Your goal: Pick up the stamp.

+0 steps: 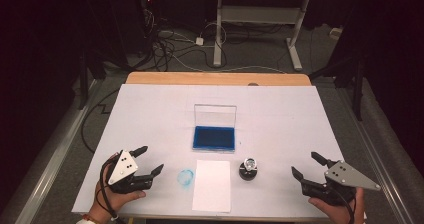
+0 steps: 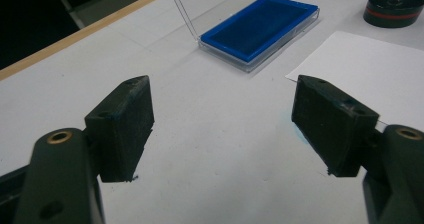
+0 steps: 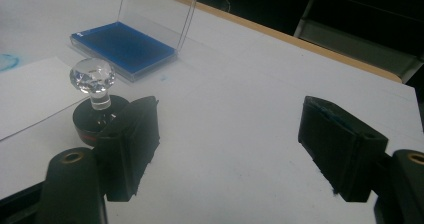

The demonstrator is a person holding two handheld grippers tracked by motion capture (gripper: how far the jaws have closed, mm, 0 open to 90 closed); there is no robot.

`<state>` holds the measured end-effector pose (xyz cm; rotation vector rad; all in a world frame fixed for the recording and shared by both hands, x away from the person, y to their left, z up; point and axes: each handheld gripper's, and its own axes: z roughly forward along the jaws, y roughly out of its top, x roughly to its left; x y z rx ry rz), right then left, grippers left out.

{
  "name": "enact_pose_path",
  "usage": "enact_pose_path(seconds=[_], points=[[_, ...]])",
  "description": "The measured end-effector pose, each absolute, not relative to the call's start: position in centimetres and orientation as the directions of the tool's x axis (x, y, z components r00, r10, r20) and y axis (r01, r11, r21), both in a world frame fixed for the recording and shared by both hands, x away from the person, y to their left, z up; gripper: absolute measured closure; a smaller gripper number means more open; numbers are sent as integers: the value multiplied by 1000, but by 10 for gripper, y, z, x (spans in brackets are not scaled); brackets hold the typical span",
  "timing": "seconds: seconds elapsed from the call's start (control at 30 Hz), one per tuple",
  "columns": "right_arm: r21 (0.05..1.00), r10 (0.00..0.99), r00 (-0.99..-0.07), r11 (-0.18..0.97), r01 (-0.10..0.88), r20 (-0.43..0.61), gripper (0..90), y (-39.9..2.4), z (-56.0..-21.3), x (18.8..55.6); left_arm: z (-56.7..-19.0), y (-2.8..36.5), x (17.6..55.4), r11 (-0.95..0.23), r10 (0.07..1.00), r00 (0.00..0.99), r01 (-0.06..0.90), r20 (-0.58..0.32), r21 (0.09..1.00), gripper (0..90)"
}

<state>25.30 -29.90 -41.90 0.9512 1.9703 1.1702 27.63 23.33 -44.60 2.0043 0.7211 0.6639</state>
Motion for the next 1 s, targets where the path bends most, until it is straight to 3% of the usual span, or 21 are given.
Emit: enact_pose_path(seconds=[0.3, 0.5, 1.0], points=[[895, 825, -541, 354, 273, -161, 248, -301, -417, 257, -450, 233, 278, -459, 693, 705, 268, 153, 847, 255], [876, 783, -613, 368, 312, -111, 233, -297, -411, 264, -453, 234, 277, -480, 690, 708, 291, 151, 828, 255], [740, 600, -789, 588, 326, -129, 269, -228, -401, 292, -457, 225, 280, -519, 659, 734, 290, 161, 804, 249]])
